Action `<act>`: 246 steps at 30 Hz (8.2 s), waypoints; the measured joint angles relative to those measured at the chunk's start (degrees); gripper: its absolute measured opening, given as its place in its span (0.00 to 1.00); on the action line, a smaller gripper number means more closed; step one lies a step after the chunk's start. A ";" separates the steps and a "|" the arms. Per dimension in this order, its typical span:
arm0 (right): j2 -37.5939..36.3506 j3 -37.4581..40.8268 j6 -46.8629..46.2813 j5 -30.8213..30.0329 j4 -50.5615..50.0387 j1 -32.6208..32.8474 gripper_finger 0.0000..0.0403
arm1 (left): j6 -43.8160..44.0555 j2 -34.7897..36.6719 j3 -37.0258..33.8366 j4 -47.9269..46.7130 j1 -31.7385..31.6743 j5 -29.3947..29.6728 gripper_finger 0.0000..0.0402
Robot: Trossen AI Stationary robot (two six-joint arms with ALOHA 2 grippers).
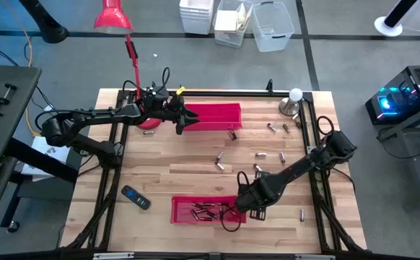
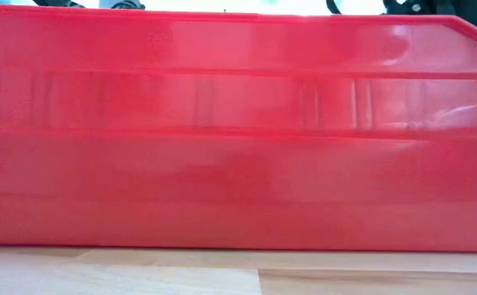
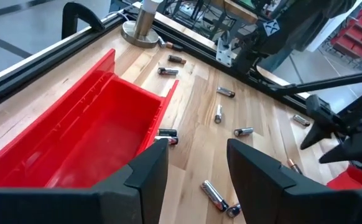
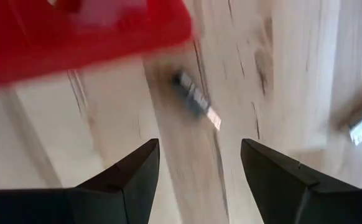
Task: Sort batteries
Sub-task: Put the brown battery into the bottom red bin, then adjust the bottom red bin, then put the left brown battery into the bottom red bin
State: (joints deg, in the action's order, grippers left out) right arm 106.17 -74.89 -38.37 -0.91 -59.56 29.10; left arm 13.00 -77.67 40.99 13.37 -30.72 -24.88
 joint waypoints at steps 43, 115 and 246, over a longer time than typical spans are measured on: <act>-8.25 12.45 -1.73 -8.23 7.83 1.97 0.07 | -2.23 0.16 0.02 -0.03 0.00 1.70 0.39; -29.75 30.73 -9.71 3.25 34.89 -1.20 0.00 | 22.10 -7.93 0.69 -28.85 63.65 13.28 0.00; -3.26 16.87 -0.15 -9.34 34.56 -44.83 0.45 | 10.88 18.32 -16.52 -2.73 4.43 -1.76 0.00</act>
State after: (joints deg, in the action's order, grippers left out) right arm 102.91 -58.02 -38.52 -10.25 -25.00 -15.73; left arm 23.88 -59.35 24.47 10.63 -26.29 -26.64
